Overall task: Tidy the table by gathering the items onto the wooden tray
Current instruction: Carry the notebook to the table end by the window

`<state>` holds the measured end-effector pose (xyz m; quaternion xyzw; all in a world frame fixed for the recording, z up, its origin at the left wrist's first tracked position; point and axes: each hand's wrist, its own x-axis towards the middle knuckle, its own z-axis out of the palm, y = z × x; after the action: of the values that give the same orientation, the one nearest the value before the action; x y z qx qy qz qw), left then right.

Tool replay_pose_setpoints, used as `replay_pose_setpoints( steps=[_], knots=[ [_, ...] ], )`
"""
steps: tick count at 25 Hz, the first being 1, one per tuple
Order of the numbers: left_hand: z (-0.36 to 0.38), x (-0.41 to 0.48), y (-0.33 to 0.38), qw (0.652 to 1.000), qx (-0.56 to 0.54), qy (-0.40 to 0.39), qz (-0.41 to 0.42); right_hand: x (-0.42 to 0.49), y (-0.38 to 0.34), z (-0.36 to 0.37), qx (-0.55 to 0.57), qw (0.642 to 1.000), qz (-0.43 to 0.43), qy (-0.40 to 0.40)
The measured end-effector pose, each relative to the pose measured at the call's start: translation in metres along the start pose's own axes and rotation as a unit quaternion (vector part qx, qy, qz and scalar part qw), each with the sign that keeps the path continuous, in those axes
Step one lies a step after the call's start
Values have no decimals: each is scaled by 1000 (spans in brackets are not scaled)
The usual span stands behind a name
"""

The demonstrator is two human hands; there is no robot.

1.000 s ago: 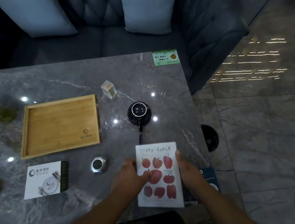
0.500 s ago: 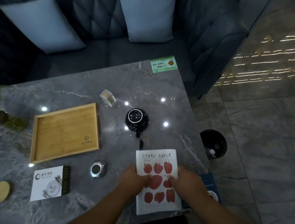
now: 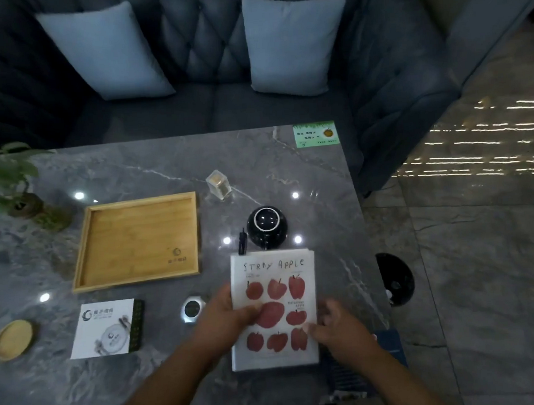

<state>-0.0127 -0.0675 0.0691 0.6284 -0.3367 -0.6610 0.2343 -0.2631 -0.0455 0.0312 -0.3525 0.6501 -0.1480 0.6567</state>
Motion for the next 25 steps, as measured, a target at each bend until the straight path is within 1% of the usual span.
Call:
replay_pose_setpoints(
  steps=[2, 3, 6, 8, 10, 11, 15, 17, 19, 22, 25],
  knots=[
    [-32, -4, 10, 999, -37, 8, 18, -2, -22, 26, -16, 998, 4, -55],
    [-48, -6, 13, 998, -60, 9, 22, -2, -32, 41, -17, 998, -2, -63],
    [-104, -14, 15, 990, -136, -6, 25, -2, -69, 90, -17, 998, -38, -47],
    [-140, -23, 8, 986, -161, -34, 29, -3, -91, 121, -13, 997, -63, -41],
    [-172, -32, -4, 986, -152, -60, 38, -4, -107, 150, -5, 996, -80, -45],
    [-188, -38, -12, 987, -145, -58, 38, -4, -114, 167, -2, 996, -83, -44],
    [-228, -57, -29, 993, -110, -3, 49, -6, -124, 219, 32, 995, -79, -43],
    [-244, -65, -28, 995, -84, 27, 49, -6, -127, 236, 39, 995, -74, -60],
    [-255, -70, -24, 997, -60, 35, 45, -5, -129, 243, 42, 994, -68, -78],
    [-260, -71, -14, 998, -38, 16, 41, 0, -132, 240, 54, 993, -70, -78],
    [-256, -68, -1, 999, -21, -32, 28, 3, -144, 221, 123, 987, -90, -58]
  ],
)
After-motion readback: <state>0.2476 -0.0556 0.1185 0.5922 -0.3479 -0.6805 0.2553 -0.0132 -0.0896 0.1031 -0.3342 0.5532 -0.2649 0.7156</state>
